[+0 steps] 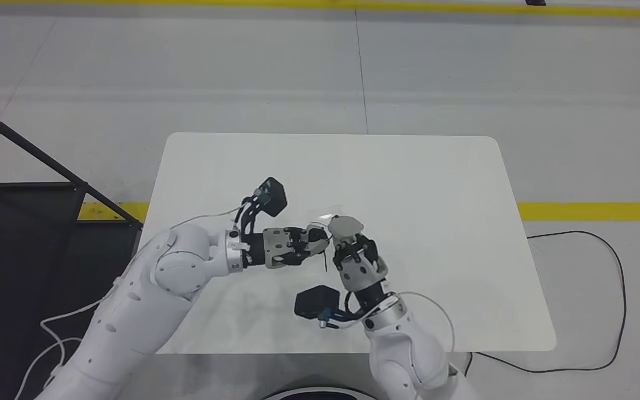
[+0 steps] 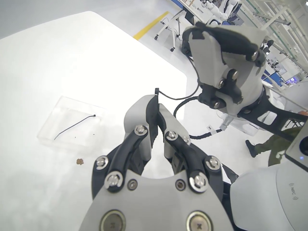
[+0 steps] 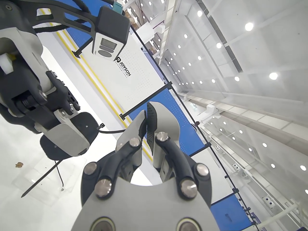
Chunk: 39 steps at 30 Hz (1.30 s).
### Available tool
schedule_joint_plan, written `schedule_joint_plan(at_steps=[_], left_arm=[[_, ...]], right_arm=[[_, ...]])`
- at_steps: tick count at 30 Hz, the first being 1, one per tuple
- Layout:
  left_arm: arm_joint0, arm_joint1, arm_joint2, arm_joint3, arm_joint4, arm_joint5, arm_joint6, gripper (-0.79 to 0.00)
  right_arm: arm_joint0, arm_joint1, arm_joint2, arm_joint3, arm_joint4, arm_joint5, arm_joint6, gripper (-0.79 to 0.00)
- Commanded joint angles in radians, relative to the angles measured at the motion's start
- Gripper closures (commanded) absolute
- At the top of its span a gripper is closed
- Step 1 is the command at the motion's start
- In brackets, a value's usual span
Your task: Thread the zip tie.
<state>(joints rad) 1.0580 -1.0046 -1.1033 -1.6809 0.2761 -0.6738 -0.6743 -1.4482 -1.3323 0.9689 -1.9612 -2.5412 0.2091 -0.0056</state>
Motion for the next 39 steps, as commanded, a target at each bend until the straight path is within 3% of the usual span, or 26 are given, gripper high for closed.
schedule_joint_plan(at_steps=[1,16,33,39], left_arm=[[-0.003,-0.001,0.003,0.002,-0.001,0.003,-0.002,0.000],[-0.012,-0.002,0.008,0.012,-0.010,0.014,-0.004,0.000],[-0.011,-0.005,-0.002,0.027,-0.061,0.051,0.019,0.000],[-0.039,-0.005,0.001,0.045,-0.129,0.092,-0.060,0.000]], right_arm=[[0.002,-0.002,-0.005,0.003,-0.011,0.004,0.012,0.000],[0.012,-0.014,-0.011,0.016,-0.032,0.002,0.035,0.000],[-0.034,-0.012,-0.001,0.006,-0.069,0.097,-0.088,0.000],[-0.068,-0.006,0.004,-0.019,-0.106,0.115,-0.151,0.000]])
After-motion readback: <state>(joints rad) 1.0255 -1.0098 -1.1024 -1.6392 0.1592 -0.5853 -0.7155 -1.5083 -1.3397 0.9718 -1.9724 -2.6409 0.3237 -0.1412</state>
